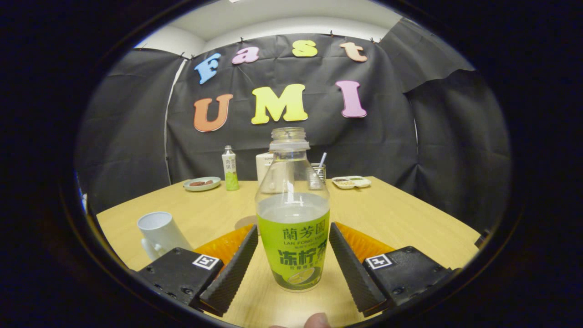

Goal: Take the bottle from table, then pour the juice into the cup, finally place the bottle on the coaster

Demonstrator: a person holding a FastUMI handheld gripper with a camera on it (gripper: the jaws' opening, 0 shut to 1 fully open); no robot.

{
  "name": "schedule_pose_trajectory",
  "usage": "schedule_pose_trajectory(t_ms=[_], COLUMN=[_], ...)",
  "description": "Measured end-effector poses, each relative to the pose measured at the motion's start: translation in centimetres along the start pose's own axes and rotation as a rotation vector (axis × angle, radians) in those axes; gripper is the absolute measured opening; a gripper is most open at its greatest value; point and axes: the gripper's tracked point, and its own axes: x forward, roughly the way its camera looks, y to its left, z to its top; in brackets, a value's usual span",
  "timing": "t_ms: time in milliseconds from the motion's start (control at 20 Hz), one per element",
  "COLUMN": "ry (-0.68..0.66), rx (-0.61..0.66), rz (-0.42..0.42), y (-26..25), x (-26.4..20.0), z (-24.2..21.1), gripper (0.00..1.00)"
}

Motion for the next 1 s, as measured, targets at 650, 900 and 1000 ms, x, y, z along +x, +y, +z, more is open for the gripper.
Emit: schedule_pose_trajectory(t_ms=[650,900,1000], ry=[0.017,-0.025,-0.041], rx=[0.037,-0.009,-0.056], rz=[0.031,0.027,0.023], y=[-0.7,-1.1,-0.9], x=[-0.5,-1.7,-2.0], z=[1.1,3.4,4.2], gripper=[0.78,0.76,0.75])
